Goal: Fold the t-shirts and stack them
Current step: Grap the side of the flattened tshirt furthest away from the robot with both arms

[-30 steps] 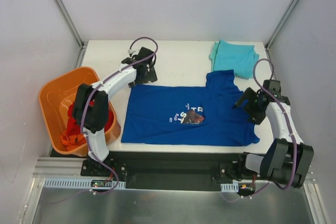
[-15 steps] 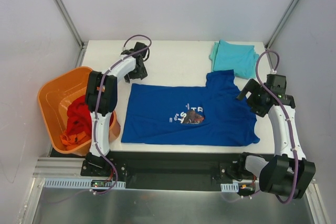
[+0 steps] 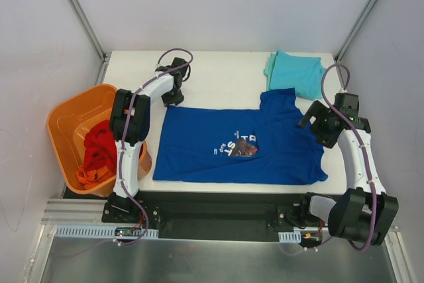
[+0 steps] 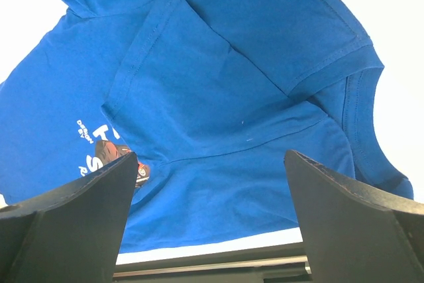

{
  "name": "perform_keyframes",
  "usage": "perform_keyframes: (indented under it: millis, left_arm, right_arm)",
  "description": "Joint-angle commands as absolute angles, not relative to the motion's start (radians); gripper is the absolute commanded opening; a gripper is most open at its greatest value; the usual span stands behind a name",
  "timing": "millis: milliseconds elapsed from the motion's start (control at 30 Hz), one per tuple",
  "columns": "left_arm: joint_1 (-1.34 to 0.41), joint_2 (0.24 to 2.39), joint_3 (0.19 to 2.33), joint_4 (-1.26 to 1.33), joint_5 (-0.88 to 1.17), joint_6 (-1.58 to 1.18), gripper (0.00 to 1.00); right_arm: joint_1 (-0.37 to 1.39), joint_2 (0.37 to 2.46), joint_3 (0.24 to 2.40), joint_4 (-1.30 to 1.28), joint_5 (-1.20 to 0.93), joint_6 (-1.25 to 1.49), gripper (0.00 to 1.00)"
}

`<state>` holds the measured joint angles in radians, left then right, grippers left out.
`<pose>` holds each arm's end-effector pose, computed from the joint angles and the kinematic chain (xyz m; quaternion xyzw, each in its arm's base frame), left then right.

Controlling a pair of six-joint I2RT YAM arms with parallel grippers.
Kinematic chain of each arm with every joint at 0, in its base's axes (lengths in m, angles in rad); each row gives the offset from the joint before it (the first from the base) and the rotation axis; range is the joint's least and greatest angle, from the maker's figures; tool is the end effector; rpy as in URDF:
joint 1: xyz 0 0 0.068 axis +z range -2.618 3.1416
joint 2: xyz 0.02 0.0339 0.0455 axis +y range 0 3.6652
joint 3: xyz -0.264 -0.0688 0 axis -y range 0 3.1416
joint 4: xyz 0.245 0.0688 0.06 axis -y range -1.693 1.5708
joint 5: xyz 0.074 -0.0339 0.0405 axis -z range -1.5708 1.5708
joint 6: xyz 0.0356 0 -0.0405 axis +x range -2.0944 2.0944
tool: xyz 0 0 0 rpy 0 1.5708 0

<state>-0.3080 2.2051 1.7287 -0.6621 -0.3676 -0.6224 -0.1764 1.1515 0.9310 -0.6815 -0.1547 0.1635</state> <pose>0.4485 -0.1293 0.1698 -0.1890 0.9423 0.0650 0.2685 0.2298 -0.0354 0.2739 0.1343 0.9325 0.0709 0.3277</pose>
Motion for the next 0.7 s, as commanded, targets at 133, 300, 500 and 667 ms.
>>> perform_keyframes:
  millis: [133, 300, 500, 667]
  left_arm:
    - [-0.307, 2.203, 1.701, -0.742, -0.382, -0.635, 0.00]
    - [-0.307, 2.155, 1.686, -0.742, -0.379, -0.634, 0.00]
    - [-0.327, 2.089, 1.671, -0.741, -0.390, -0.629, 0.00]
    - [-0.348, 2.045, 1.657, -0.739, -0.405, -0.630, 0.00]
  right_arm:
    - [-0.169, 1.173, 0.974, -0.680, -0.117, 0.173, 0.97]
    - [-0.115, 1.274, 1.089, -0.655, -0.042, 0.151, 0.97]
    - [-0.034, 1.568, 1.403, -0.644, 0.054, 0.078, 0.97]
    - [-0.026, 1.805, 1.687, -0.637, 0.048, 0.012, 0.97]
